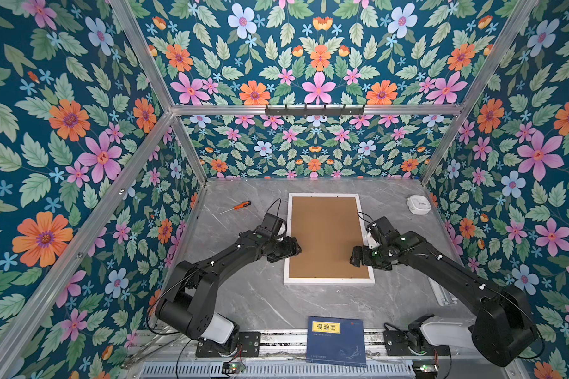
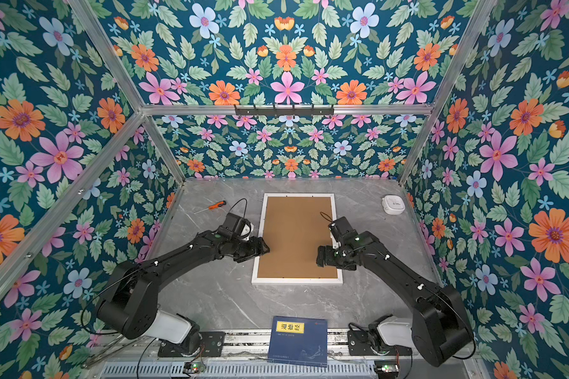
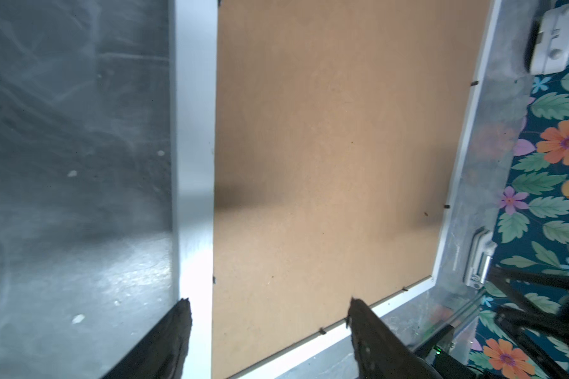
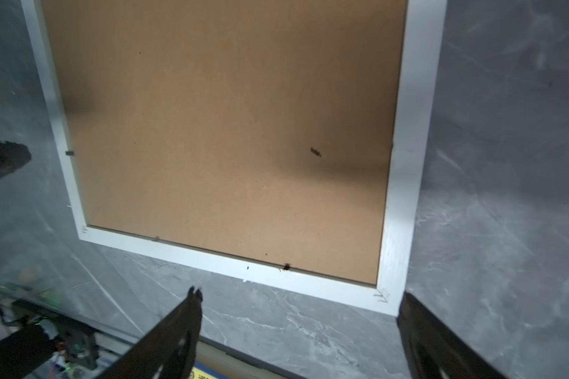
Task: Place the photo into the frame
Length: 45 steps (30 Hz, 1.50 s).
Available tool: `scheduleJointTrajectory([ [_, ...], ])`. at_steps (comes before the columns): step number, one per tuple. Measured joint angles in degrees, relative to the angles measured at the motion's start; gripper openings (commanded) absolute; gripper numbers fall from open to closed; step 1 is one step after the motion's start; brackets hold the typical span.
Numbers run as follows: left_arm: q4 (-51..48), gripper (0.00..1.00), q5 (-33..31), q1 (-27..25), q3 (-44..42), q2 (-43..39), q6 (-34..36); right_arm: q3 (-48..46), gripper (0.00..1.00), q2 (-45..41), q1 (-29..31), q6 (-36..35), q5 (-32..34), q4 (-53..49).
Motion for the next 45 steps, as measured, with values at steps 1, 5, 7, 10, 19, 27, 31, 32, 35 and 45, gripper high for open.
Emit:
scheduleJointTrajectory([
  [1, -0.4, 0.77, -0.4, 0.3, 0.0, 0.0, 0.1, 0.5, 0.93, 0.3, 1.0, 0.0, 0.4, -0.2],
  [5, -1.0, 0.67, -1.4, 1.9, 0.5, 0.5, 1.4, 1.5, 0.93, 1.4, 1.7, 0.7, 2.6, -0.5],
  [7, -1.2, 0.63, -1.7, 2.4, 1.3, 1.2, 2.0, 2.8, 0.95, 2.4, 1.8, 0.7, 2.6, -0.7],
  [10, -1.1, 0.53, -1.8, 2.5, 2.6, 2.8, 3.6, 5.1, 0.95, 4.3, 1.7, 1.1, 2.8, -1.1],
  [19, -2.5, 0.40, -6.0, 2.5, 9.3, 10.7, 9.3, 6.2, 0.86, 5.9, -3.9, 1.5, 0.7, -0.6],
  [27, -3.4, 0.31, -10.1, 2.5, 15.7, 17.4, 12.1, 2.9, 0.87, 3.0, -8.0, 3.0, -1.3, 1.8],
  [31, -3.7, 0.30, -11.2, 2.6, 18.8, 20.2, 12.9, 2.7, 0.98, 2.8, -8.3, 3.1, -0.8, 1.9],
  [32, -3.8, 0.29, -11.6, 2.6, 19.1, 20.7, 13.1, 2.7, 0.99, 2.8, -8.3, 3.0, -0.4, 1.9],
  [35, -4.8, 0.29, -11.7, 2.6, 19.8, 21.6, 13.3, 2.4, 0.99, 2.4, -8.3, 2.9, -0.2, 1.9],
  [45, -5.9, 0.20, -11.9, 2.2, 19.6, 21.6, 14.2, 1.9, 0.98, 2.3, -8.4, 1.2, 0.9, 2.3],
])
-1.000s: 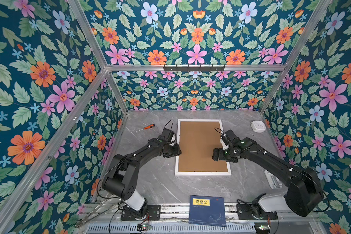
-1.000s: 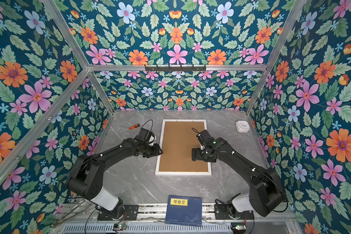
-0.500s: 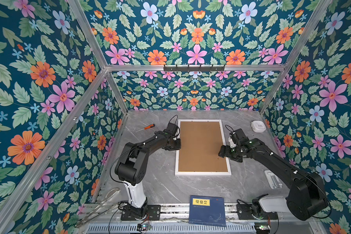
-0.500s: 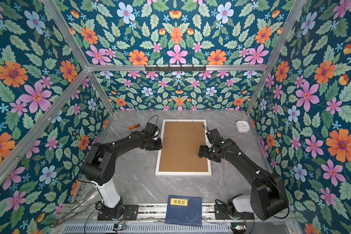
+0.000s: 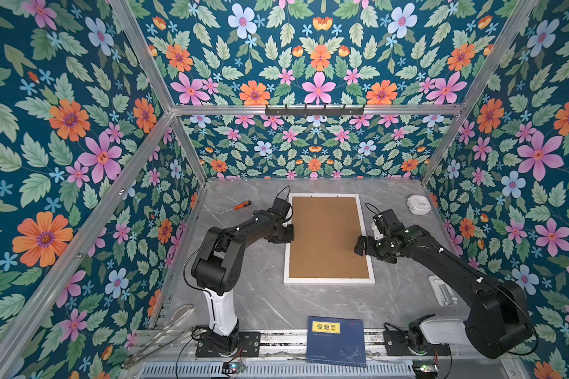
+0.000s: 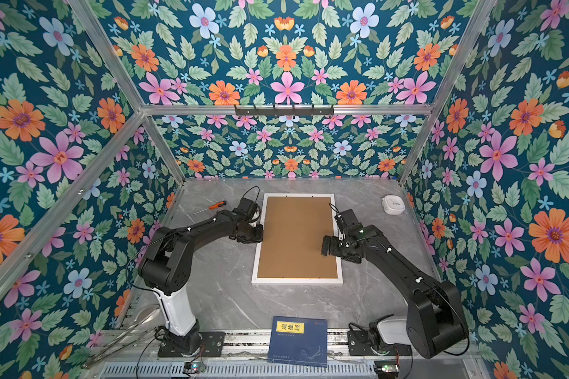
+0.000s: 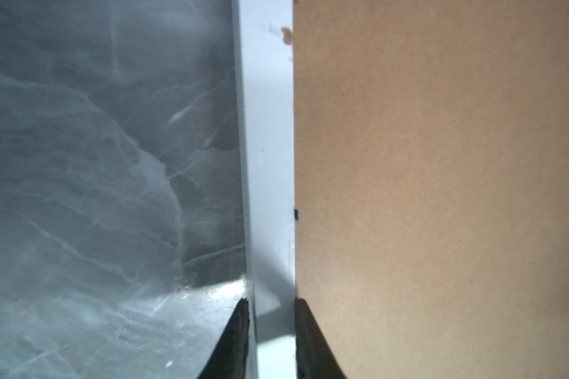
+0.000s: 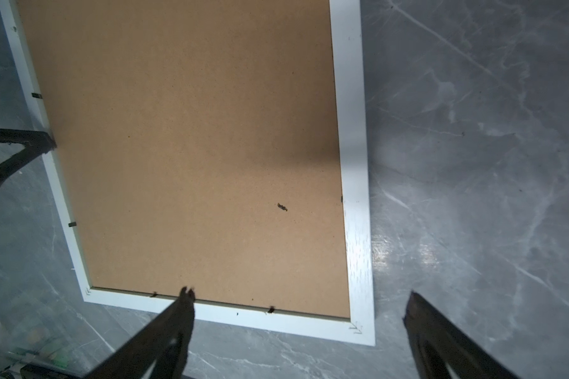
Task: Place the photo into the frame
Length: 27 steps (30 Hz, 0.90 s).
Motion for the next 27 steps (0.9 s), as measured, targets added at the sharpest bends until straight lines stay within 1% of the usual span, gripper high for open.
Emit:
scheduleJointTrajectory([
  [5, -0.3, 0.13, -1.6, -0.2, -2.6, -2.2, 0.0, -0.2, 0.86, -0.3, -0.7, -0.2, 0.0, 0.3],
  [8, -0.8, 0.11, -2.6, -0.3, -4.6, -4.0, 0.0, -0.3, 0.82, -0.3, -2.6, -0.1, -0.9, 0.3],
  [11, -2.0, 0.10, -3.6, -0.3, -6.4, -5.8, 0.0, -0.2, 0.79, 0.1, -4.7, -0.1, -3.3, 0.3],
  [15, -4.5, 0.11, -4.8, -0.3, -9.1, -8.7, -0.1, 1.3, 0.77, 2.4, -5.0, -1.5, -7.0, 0.3],
  [16, -5.0, 0.12, -5.0, -0.3, -9.7, -9.3, -0.1, 1.7, 0.77, 3.1, -5.0, -1.8, -7.9, 0.3],
  [18, -6.5, 0.21, -5.4, -0.3, -10.9, -10.8, -0.3, 1.9, 0.77, 4.5, -5.2, -2.7, -10.0, 0.8],
  [20, -7.7, 0.26, -5.6, -0.3, -11.8, -12.0, -0.5, 1.9, 0.76, 5.7, -5.2, -3.0, -12.3, 1.1],
  [22, -8.1, 0.35, -5.6, -0.3, -12.1, -12.7, -0.5, 1.8, 0.75, 6.6, -5.2, -3.1, -14.3, 1.6],
  [25, -8.1, 0.44, -5.1, -0.3, -12.6, -13.4, -0.6, 1.0, 0.74, 7.4, -5.2, -3.1, -16.9, 2.6],
  [26, -8.1, 0.46, -4.6, -0.2, -12.9, -13.8, -0.7, 0.4, 0.74, 7.4, -5.2, -3.1, -17.8, 2.8],
  [27, -8.1, 0.47, -4.2, -0.2, -13.3, -14.2, -0.7, -0.2, 0.74, 7.3, -5.2, -3.1, -18.6, 2.9],
])
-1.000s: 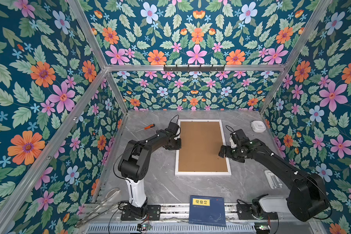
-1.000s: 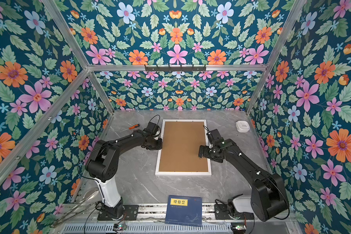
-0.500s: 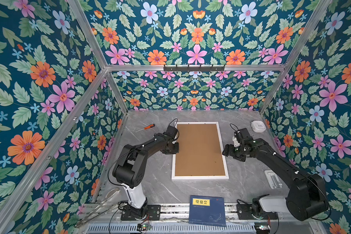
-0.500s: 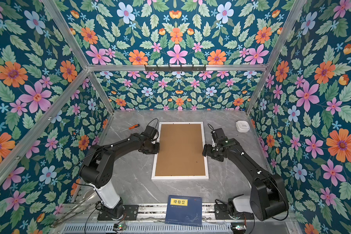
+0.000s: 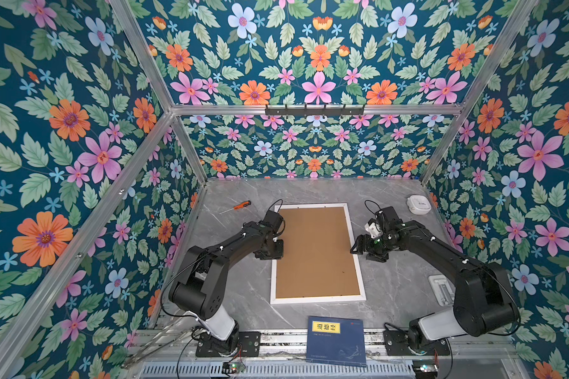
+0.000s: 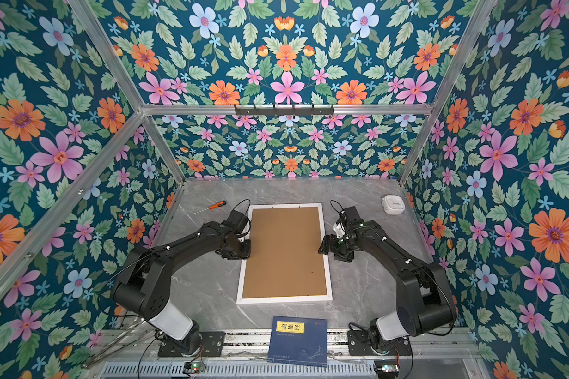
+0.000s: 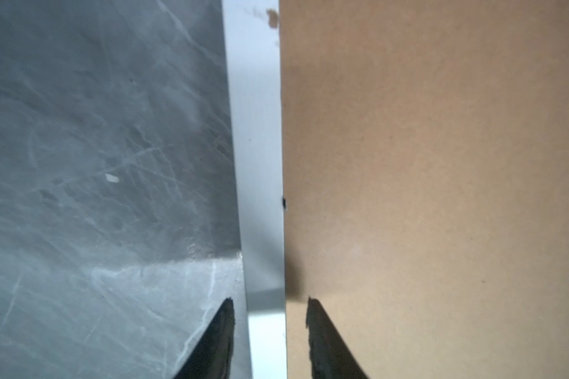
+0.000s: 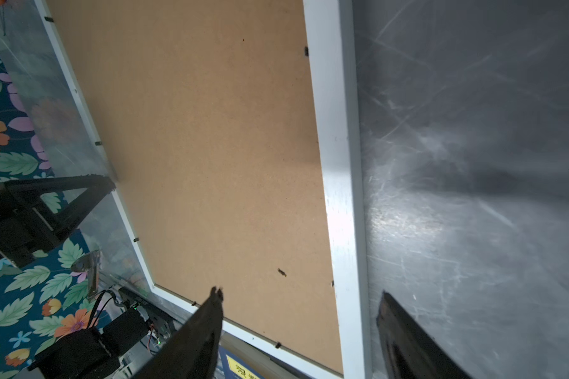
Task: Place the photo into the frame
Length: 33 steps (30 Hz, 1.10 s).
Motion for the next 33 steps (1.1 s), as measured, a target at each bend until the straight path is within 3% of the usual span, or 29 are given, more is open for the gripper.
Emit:
scheduleJointTrajectory([
  [7, 0.0, 0.46, 1.4, 0.2, -2.5, -1.5, -0.5, -2.6, 0.74, -0.7, 2.0, 0.0, -2.8, 0.0],
  [19, 1.6, 0.30, 2.8, 0.2, -5.2, -2.4, -1.9, -4.2, 0.71, 2.2, 5.9, 0.1, -3.5, 1.7],
  [33, 1.9, 0.29, 2.9, 0.2, -5.5, -2.4, -1.9, -4.0, 0.70, 4.3, 5.8, 0.1, -2.9, 3.8],
])
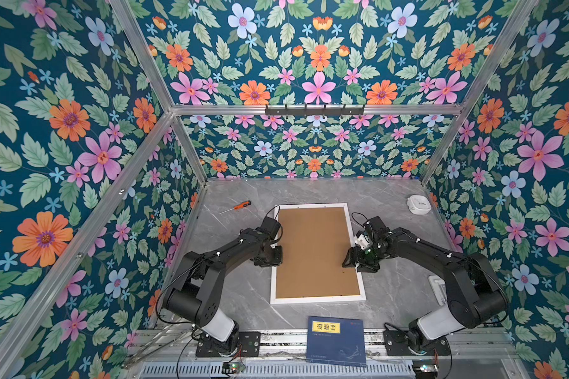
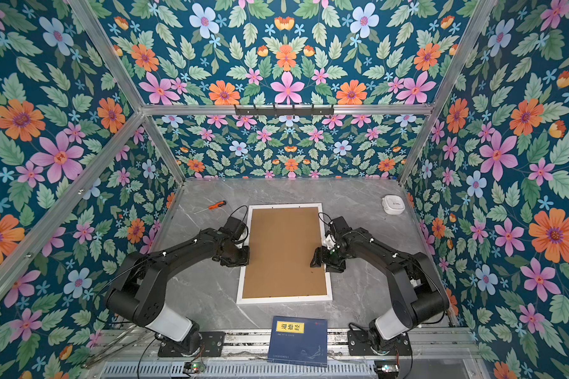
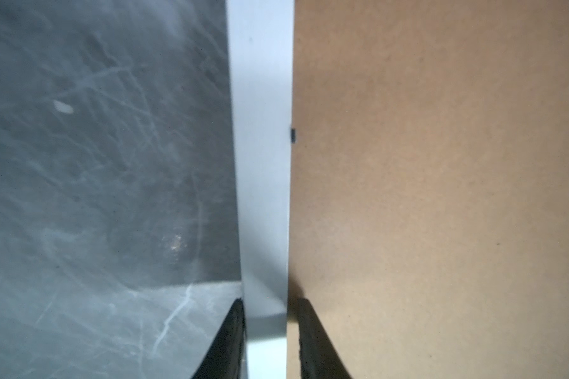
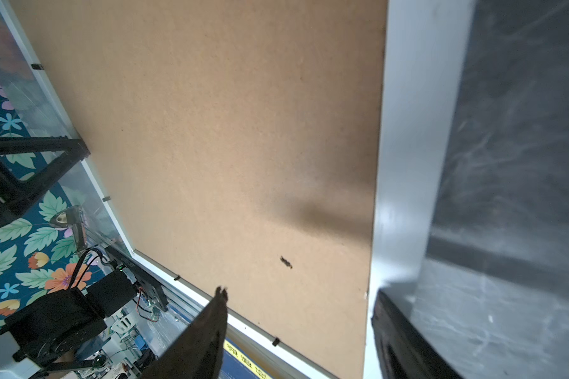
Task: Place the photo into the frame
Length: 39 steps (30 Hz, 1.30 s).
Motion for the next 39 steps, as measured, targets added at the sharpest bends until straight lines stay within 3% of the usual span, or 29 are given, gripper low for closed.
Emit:
scheduleJointTrajectory([
  [39, -0.4, 0.28, 0.2, 0.0, 0.6, 0.5, -1.0, -0.8, 0.68, 1.4, 3.2, 0.0, 0.6, 3.7],
])
